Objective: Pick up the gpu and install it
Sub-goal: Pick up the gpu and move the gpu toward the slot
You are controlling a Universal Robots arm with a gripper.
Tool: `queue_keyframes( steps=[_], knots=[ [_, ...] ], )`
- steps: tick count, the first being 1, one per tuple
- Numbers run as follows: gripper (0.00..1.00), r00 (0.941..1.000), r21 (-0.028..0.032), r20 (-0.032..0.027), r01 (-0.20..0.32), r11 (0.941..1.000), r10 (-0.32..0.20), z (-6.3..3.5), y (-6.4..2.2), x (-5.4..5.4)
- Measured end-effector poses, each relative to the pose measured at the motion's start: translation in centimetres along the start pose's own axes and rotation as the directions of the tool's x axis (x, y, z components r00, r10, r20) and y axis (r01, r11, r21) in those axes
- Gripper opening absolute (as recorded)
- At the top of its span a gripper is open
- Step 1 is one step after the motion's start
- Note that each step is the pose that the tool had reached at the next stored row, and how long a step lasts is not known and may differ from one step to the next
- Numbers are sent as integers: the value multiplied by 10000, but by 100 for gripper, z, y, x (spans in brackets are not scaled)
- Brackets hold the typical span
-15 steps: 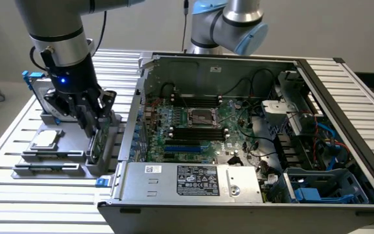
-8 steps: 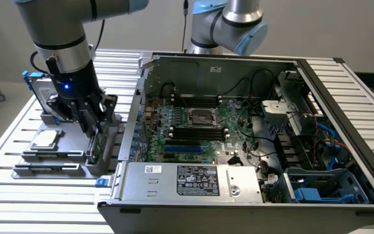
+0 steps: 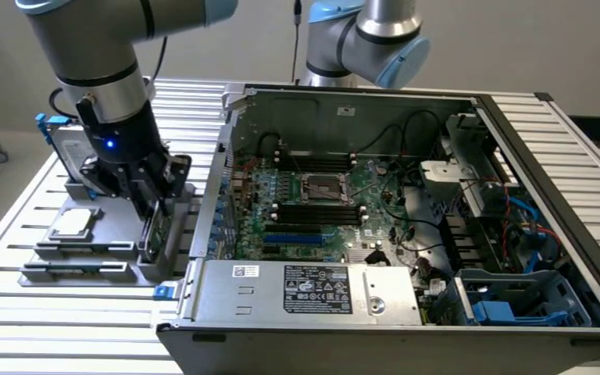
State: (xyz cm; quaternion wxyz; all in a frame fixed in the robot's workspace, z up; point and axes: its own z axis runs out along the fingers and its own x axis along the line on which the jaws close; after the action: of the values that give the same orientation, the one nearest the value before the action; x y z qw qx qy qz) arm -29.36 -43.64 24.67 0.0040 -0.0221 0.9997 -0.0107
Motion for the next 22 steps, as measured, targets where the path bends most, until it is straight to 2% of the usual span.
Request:
queue_keyframes(
  steps=[4, 8, 13, 22],
  knots=[
    [42, 10000, -19, 25, -2, 10000, 2, 20, 1, 2],
    [42, 10000, -113, 37, -14, 9999, 14, 28, 3, 1],
    [42, 10000, -118, 36, -15, 9999, 16, 32, 3, 7],
    [42, 10000, -111, 59, -17, 9999, 18, 60, 57, 24]
  ],
)
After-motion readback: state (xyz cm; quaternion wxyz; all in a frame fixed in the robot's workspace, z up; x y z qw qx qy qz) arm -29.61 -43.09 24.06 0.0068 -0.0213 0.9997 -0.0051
